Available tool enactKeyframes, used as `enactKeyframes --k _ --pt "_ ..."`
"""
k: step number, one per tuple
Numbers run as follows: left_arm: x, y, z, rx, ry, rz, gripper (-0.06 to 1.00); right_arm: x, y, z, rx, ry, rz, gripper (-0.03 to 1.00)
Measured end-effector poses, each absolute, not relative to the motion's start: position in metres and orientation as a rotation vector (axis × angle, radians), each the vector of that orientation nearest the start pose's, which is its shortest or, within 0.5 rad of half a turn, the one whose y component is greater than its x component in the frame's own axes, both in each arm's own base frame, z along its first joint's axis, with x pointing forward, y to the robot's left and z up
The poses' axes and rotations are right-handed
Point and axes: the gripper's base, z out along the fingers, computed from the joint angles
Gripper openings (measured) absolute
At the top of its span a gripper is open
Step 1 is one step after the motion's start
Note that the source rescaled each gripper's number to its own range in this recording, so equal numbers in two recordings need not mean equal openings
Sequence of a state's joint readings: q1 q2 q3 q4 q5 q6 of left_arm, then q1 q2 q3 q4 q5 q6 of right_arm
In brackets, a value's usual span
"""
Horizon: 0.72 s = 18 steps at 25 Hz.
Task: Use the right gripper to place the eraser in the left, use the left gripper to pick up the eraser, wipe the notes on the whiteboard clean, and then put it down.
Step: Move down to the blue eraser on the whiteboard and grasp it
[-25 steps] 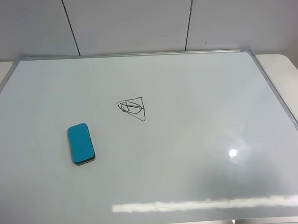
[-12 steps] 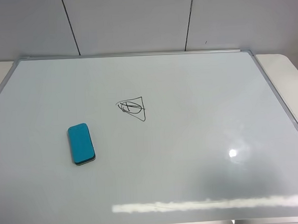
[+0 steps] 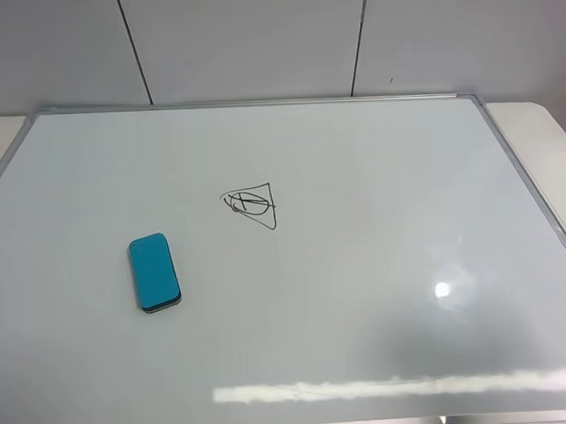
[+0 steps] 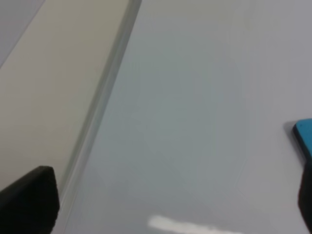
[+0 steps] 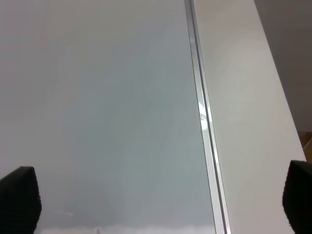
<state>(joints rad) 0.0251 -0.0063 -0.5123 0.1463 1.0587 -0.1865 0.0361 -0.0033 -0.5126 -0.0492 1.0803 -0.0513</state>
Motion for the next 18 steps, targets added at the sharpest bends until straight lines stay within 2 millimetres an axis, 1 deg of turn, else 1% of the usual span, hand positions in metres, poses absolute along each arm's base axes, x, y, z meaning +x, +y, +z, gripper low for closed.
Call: enactKeyframes --k 18 --pt "-0.0080 0.0114 0.2815 -0.221 2.004 0.072 1.00 -0.0076 -0.0042 0.2792 -0.086 2.046 -0.068 1.00"
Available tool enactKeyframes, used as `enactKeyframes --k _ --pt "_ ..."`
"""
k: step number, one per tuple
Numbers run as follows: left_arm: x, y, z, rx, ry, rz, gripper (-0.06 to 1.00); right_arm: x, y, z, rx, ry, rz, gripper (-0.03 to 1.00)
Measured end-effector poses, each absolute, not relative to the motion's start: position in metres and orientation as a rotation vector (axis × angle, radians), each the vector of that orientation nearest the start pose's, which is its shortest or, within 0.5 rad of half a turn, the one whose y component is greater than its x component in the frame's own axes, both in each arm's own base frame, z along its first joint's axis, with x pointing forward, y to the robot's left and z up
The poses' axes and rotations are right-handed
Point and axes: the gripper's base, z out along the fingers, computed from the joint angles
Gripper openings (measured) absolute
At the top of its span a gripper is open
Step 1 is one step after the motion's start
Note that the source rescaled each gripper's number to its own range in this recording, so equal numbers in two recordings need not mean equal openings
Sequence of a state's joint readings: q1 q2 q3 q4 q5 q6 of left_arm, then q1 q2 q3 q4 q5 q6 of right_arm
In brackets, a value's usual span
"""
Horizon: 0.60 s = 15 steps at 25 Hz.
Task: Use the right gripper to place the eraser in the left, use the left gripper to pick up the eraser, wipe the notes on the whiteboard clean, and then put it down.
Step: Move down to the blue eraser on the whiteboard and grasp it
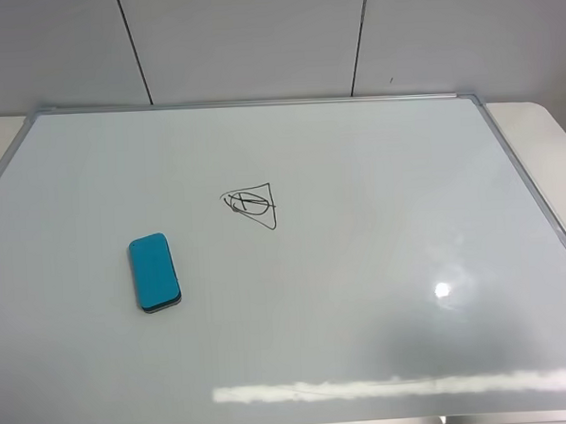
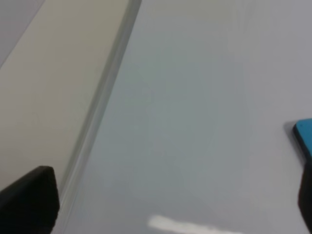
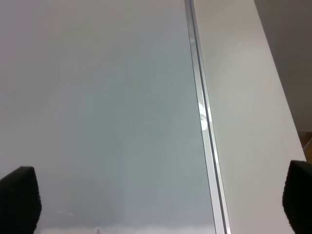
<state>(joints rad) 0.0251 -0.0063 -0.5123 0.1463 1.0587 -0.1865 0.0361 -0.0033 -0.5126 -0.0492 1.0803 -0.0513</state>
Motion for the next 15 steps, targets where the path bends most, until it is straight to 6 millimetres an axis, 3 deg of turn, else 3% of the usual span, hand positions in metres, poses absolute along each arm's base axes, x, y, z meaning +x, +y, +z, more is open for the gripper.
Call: enactKeyframes --k 15 --pt "-0.0080 0.0113 0.2815 -0.221 2.004 0.071 1.00 -0.0076 -0.0042 0.2792 -0.086 2.046 -0.068 1.00"
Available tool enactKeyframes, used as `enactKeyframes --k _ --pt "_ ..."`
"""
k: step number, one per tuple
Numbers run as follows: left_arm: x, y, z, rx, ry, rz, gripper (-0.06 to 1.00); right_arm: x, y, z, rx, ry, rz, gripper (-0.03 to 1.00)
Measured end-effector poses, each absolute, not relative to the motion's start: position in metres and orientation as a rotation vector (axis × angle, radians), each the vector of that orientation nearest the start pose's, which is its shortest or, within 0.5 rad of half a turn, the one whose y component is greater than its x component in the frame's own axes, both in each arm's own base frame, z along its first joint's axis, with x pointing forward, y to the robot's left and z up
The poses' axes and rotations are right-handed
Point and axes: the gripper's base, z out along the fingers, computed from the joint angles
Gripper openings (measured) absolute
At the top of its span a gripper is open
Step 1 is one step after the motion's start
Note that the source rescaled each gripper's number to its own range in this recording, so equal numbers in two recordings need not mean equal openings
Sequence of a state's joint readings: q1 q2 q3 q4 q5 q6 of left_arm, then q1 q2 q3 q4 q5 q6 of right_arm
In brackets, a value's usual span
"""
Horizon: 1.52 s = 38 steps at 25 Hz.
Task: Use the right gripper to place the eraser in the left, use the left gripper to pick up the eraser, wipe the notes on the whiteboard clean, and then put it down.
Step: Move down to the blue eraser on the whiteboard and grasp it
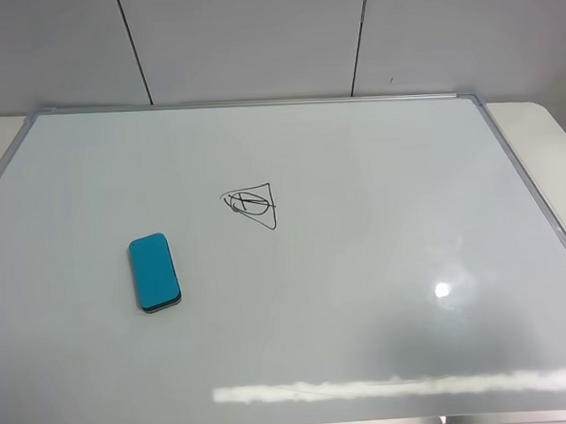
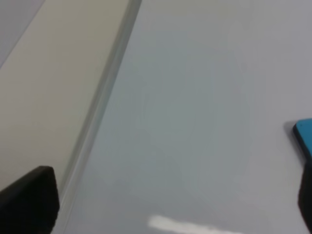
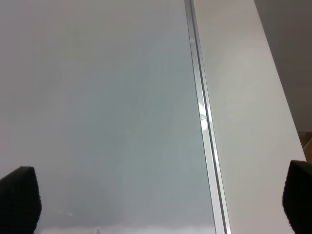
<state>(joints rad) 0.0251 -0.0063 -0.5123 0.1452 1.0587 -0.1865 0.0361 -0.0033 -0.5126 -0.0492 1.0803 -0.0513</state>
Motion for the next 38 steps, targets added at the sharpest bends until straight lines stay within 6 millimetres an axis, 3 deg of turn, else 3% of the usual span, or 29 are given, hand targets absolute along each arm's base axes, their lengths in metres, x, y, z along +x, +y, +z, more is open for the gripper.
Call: enactKeyframes --k 7,11,19,24,28,31,33,38 --pt "-0.008 0.011 0.281 -0.214 2.007 0.071 1.00 -0.008 -0.004 0.279 -0.086 2.046 -0.068 1.00" --pt "0.006 0.013 0.284 -0.224 2.111 0.100 1.00 -0.008 -0.004 0.279 -0.086 2.046 -0.068 1.00" --pt "0.072 0.015 0.300 -0.316 2.457 0.091 1.00 -0.008 -0.004 0.279 -0.086 2.046 -0.068 1.00" --pt "0.120 0.011 0.283 -0.333 2.641 -0.008 1.00 -0.008 -0.004 0.279 -0.086 2.046 -0.068 1.00" --pt "0.150 -0.003 0.264 -0.297 2.739 -0.025 1.00 -0.008 -0.004 0.279 -0.086 2.046 -0.068 1.00" --pt "0.160 -0.014 0.256 -0.287 2.753 0.007 1.00 -0.008 -0.004 0.279 -0.086 2.046 -0.068 1.00" --pt "0.174 -0.036 0.245 -0.271 2.749 0.054 1.00 -0.008 -0.004 0.279 -0.086 2.046 -0.068 1.00" --pt "0.194 -0.069 0.227 -0.285 2.740 0.136 1.00 -0.008 -0.004 0.279 -0.086 2.046 -0.068 1.00"
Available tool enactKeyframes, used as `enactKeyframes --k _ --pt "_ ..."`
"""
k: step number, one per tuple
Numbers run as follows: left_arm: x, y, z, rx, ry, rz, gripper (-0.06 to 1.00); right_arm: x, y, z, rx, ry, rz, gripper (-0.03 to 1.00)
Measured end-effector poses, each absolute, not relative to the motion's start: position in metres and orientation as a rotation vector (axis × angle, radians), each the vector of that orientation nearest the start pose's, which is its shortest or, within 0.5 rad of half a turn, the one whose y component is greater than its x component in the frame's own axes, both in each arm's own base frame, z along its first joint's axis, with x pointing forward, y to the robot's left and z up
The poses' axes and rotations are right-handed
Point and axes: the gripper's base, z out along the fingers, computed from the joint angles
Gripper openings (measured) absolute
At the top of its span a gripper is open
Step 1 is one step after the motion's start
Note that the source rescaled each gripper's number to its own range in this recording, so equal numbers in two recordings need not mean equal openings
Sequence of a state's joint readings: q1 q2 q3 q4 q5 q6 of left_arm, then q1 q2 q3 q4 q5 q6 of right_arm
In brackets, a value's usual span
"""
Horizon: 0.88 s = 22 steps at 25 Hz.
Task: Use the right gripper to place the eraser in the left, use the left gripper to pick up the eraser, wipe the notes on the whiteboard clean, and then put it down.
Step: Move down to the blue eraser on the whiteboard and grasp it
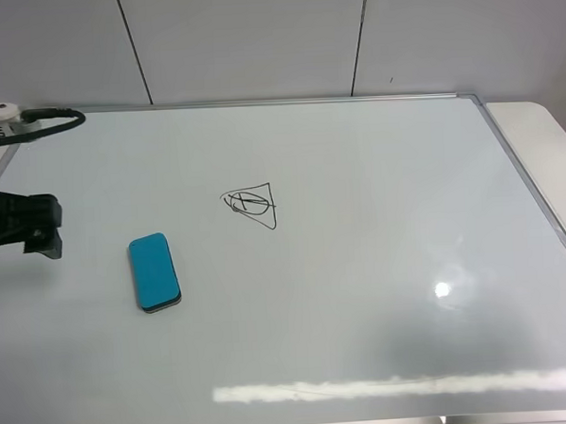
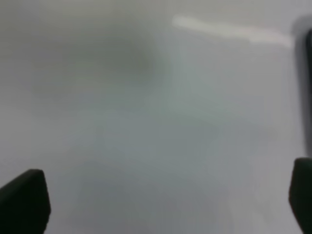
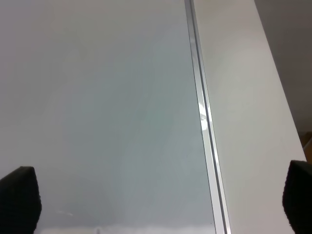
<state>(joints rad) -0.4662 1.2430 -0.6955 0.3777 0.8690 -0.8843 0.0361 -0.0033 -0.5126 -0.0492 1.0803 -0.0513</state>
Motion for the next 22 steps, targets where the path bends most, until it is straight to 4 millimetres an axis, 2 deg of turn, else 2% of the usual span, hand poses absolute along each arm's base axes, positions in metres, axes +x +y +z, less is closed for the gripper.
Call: enactKeyframes --k 7,10,15,22 --pt "0.243 -0.102 0.224 -0.293 2.758 0.129 1.00 -0.008 -0.004 0.279 -0.086 2.046 -0.068 1.00" --pt "0.257 -0.112 0.214 -0.299 2.774 0.094 1.00 -0.008 -0.004 0.279 -0.086 2.046 -0.068 1.00" --pt "0.267 -0.127 0.193 -0.320 2.807 0.007 1.00 -0.008 -0.004 0.279 -0.086 2.046 -0.068 1.00" --pt "0.271 -0.139 0.165 -0.305 2.868 0.013 1.00 -0.008 -0.004 0.279 -0.086 2.046 -0.068 1.00"
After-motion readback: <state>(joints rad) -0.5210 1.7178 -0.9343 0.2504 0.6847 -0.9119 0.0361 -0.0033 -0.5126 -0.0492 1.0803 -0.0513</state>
